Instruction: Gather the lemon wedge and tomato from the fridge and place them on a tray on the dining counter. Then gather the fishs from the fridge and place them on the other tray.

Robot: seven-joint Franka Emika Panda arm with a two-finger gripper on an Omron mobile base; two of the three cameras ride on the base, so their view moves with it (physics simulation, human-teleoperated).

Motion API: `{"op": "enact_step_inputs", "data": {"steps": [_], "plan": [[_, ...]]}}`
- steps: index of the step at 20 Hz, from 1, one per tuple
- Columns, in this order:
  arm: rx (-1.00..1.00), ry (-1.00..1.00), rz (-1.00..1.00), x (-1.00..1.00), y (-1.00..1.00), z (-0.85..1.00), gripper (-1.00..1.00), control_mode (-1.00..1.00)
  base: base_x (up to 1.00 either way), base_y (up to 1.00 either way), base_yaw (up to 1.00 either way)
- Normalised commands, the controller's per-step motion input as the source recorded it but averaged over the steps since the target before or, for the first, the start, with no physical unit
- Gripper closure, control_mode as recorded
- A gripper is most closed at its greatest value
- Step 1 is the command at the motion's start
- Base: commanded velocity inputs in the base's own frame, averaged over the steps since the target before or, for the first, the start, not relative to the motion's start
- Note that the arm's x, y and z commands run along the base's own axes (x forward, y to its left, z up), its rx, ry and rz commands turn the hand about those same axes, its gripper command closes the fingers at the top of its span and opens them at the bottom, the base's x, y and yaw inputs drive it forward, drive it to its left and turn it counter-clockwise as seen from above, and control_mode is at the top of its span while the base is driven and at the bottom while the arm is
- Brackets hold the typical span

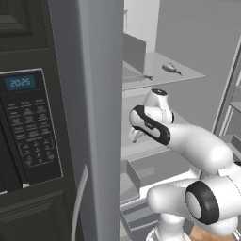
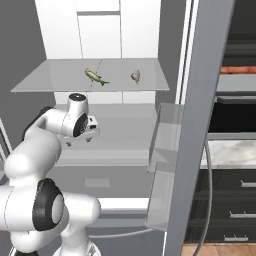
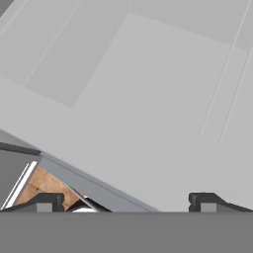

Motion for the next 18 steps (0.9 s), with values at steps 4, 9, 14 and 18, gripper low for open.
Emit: {"op": "enact_step_inputs", "data": {"steps": [4, 9, 14, 18], "plan": [[0.00, 0.00, 0.00, 0.00, 0.00, 0.00, -1.00, 1.00, 0.00, 0.00, 0.00], [0.00, 0.00, 0.00, 0.00, 0.00, 0.00, -1.00, -1.00, 0.00, 0.00, 0.00], [0.00, 0.00, 0.00, 0.00, 0.00, 0.00, -1.00, -1.00, 0.00, 0.00, 0.00], [0.00, 0.00, 0.00, 0.00, 0.00, 0.00, -1.00, -1.00, 0.00, 0.00, 0.00]]}}
